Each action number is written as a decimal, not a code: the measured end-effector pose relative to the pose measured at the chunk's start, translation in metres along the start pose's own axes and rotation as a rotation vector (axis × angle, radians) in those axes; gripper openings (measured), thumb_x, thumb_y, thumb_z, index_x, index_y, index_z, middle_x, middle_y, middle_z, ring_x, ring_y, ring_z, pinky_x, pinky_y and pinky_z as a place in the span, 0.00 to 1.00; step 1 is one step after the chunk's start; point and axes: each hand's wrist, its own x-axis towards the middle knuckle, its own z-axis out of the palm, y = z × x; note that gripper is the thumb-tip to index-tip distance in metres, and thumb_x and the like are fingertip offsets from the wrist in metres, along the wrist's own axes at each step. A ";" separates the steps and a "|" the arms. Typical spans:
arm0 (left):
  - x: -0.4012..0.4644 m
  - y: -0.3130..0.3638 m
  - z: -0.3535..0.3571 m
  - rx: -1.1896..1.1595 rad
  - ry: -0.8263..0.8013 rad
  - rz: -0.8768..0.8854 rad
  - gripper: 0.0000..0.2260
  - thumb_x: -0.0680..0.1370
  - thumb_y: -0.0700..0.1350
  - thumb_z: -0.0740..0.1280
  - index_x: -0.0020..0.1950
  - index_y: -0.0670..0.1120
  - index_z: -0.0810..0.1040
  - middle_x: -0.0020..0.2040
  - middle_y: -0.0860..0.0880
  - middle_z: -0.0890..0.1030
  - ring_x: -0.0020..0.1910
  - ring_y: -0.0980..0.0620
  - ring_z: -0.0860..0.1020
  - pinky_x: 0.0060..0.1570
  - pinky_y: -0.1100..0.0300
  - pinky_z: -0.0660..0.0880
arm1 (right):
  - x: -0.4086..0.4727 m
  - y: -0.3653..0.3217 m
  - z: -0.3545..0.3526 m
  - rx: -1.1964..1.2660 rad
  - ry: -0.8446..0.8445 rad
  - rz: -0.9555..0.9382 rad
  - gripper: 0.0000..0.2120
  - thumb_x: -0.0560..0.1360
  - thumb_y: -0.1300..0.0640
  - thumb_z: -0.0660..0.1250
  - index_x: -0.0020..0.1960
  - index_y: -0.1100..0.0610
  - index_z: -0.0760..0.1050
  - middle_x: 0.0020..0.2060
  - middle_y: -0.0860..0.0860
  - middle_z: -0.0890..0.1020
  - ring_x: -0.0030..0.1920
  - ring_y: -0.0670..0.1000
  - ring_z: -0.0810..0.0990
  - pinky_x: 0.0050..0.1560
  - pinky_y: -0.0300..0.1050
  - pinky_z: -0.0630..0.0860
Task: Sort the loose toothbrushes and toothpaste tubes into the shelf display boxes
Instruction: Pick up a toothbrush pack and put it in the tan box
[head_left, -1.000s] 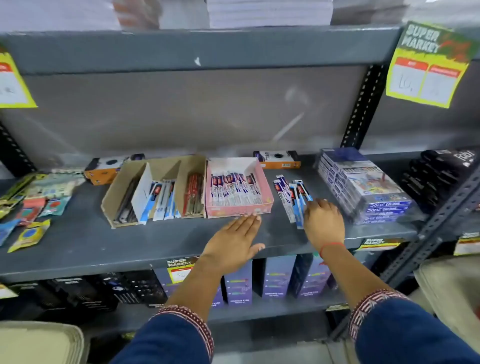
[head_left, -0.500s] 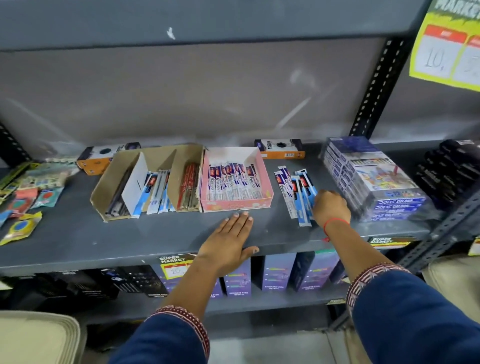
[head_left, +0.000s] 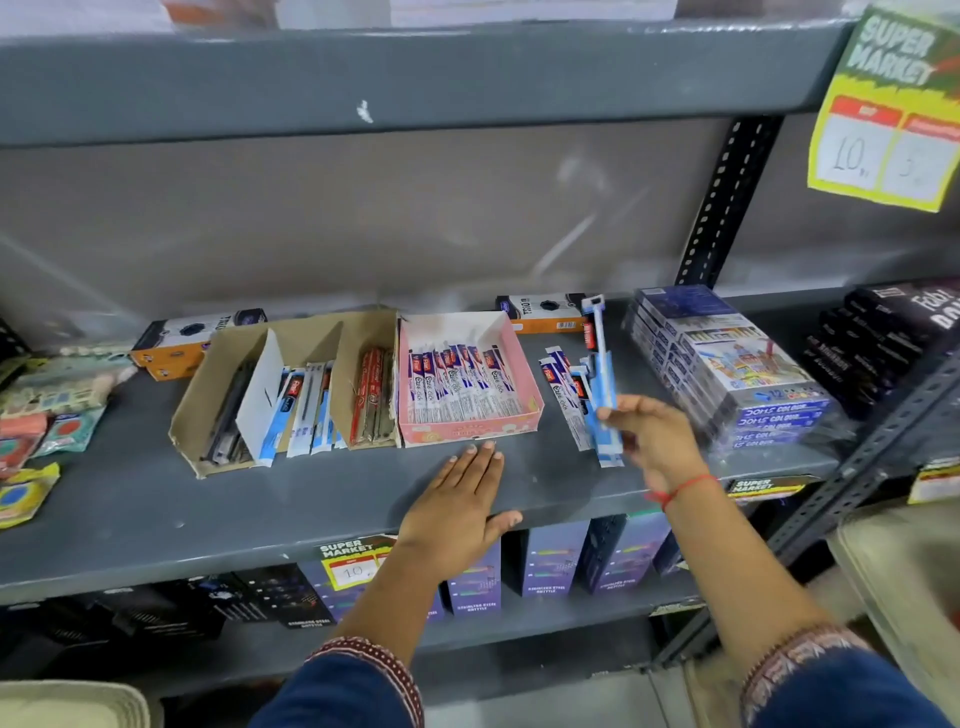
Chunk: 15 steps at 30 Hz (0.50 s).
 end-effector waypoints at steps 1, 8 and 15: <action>0.000 0.000 0.000 -0.008 0.002 -0.001 0.31 0.79 0.61 0.45 0.74 0.44 0.39 0.77 0.46 0.42 0.74 0.49 0.39 0.69 0.58 0.34 | -0.011 0.003 0.003 0.069 -0.076 0.001 0.12 0.70 0.72 0.67 0.36 0.56 0.76 0.23 0.46 0.82 0.23 0.41 0.77 0.31 0.37 0.70; 0.000 0.001 0.000 -0.045 0.059 0.007 0.32 0.79 0.61 0.49 0.75 0.43 0.45 0.77 0.45 0.48 0.75 0.49 0.45 0.70 0.58 0.38 | -0.054 0.010 0.021 0.271 -0.362 -0.025 0.15 0.73 0.74 0.63 0.34 0.57 0.77 0.24 0.46 0.82 0.27 0.40 0.80 0.31 0.28 0.77; 0.000 -0.001 0.003 -0.061 0.065 0.015 0.32 0.79 0.62 0.48 0.75 0.43 0.45 0.77 0.44 0.50 0.75 0.48 0.47 0.70 0.58 0.40 | -0.062 0.004 0.031 0.298 -0.404 -0.064 0.11 0.73 0.73 0.64 0.39 0.59 0.77 0.28 0.47 0.84 0.30 0.42 0.82 0.35 0.30 0.79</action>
